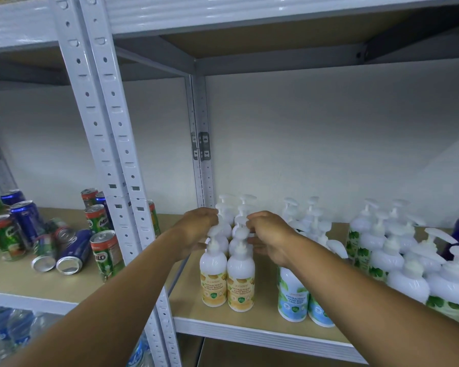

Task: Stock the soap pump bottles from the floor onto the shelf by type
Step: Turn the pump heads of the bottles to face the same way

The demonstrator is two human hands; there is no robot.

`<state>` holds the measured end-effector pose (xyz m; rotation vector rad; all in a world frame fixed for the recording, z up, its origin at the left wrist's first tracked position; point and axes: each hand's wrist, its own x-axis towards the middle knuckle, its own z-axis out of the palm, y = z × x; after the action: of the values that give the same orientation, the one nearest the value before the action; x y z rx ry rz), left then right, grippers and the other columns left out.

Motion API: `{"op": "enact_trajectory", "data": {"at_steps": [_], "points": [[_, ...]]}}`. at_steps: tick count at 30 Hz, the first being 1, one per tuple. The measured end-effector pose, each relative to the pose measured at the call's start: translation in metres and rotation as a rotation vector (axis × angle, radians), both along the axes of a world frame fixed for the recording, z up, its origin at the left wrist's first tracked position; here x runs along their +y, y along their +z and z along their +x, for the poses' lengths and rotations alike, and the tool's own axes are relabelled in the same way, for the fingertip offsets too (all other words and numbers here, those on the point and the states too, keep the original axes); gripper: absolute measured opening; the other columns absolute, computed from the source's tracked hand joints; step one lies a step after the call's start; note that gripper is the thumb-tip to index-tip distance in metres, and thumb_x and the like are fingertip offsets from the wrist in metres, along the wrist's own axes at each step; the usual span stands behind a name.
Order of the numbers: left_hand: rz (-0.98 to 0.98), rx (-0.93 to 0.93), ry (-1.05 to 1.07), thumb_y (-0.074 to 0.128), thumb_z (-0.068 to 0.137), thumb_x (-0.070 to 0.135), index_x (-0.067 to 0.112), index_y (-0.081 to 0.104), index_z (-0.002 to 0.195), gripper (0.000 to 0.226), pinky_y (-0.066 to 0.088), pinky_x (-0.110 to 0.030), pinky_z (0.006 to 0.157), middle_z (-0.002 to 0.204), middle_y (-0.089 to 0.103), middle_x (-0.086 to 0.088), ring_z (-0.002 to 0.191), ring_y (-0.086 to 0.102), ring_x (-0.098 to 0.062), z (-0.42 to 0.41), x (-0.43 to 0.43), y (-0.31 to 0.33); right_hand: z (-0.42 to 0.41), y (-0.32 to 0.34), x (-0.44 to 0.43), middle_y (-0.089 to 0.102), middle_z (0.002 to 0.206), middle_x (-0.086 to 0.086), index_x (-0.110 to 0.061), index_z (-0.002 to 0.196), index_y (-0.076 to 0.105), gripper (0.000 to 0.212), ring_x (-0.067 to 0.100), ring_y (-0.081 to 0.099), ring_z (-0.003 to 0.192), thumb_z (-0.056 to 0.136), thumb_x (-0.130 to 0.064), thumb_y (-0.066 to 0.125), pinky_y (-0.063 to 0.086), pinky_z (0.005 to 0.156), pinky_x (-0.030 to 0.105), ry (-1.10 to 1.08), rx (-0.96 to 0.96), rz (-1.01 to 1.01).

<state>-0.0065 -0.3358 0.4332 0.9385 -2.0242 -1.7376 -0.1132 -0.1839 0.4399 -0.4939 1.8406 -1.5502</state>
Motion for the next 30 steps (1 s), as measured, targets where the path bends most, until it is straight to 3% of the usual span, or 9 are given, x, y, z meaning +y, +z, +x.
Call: {"op": "enact_trajectory", "data": {"at_steps": [4,10,15,23,28,30], "points": [[-0.026,-0.02,0.015,0.063,0.093,0.02,0.026,0.064,0.117,0.024,0.058,-0.039,0.088,0.121,0.065,-0.009,0.112,0.064,-0.027,-0.001,-0.001,0.001,-0.001,0.004,0.0,0.065,0.089,0.005,-0.02,0.098,0.061,0.024,0.025,0.06,0.085,0.1,-0.01,0.04,0.049,0.07,0.032,-0.012,0.031,0.022],[-0.05,-0.02,0.043,0.069,0.092,0.02,0.015,0.061,0.118,0.027,0.054,-0.032,0.072,0.109,0.066,-0.01,0.088,0.061,-0.021,-0.006,-0.001,0.004,-0.006,0.006,-0.001,0.065,0.093,0.009,-0.018,0.089,0.058,0.023,0.029,0.062,0.09,0.103,-0.015,0.04,0.049,0.081,0.037,-0.025,0.046,0.066],[-0.076,-0.03,0.057,0.072,0.091,0.021,0.012,0.058,0.118,0.032,0.053,-0.031,0.07,0.112,0.067,-0.013,0.088,0.061,-0.022,-0.007,-0.001,0.005,-0.008,0.007,-0.004,0.069,0.108,0.015,-0.015,0.092,0.06,0.022,0.029,0.064,0.09,0.102,-0.014,0.041,0.051,0.084,0.038,-0.041,0.04,0.077],[-0.105,-0.02,0.076,0.072,0.091,0.024,0.013,0.058,0.115,0.029,0.055,-0.034,0.076,0.108,0.066,-0.011,0.088,0.061,-0.022,-0.007,0.002,0.004,-0.009,0.003,-0.005,0.067,0.098,0.012,-0.014,0.084,0.059,0.026,0.028,0.062,0.09,0.102,-0.015,0.039,0.051,0.086,0.039,-0.046,0.05,0.076],[-0.14,0.022,0.124,0.07,0.092,0.031,0.011,0.06,0.104,0.025,0.057,-0.043,0.09,0.109,0.065,-0.008,0.095,0.064,-0.027,-0.007,0.007,0.001,-0.003,0.003,-0.001,0.067,0.105,0.012,-0.013,0.108,0.06,0.022,0.026,0.063,0.086,0.101,-0.022,0.041,0.053,0.073,0.034,-0.031,0.027,0.028],[-0.166,0.033,0.143,0.065,0.094,0.039,0.011,0.056,0.093,0.029,0.057,-0.043,0.084,0.099,0.058,-0.009,0.087,0.058,-0.027,-0.004,0.013,0.001,-0.002,0.002,0.002,0.066,0.112,0.012,-0.014,0.124,0.052,0.034,0.027,0.065,0.091,0.099,-0.036,0.045,0.058,0.079,0.036,-0.035,-0.002,-0.007]]}}
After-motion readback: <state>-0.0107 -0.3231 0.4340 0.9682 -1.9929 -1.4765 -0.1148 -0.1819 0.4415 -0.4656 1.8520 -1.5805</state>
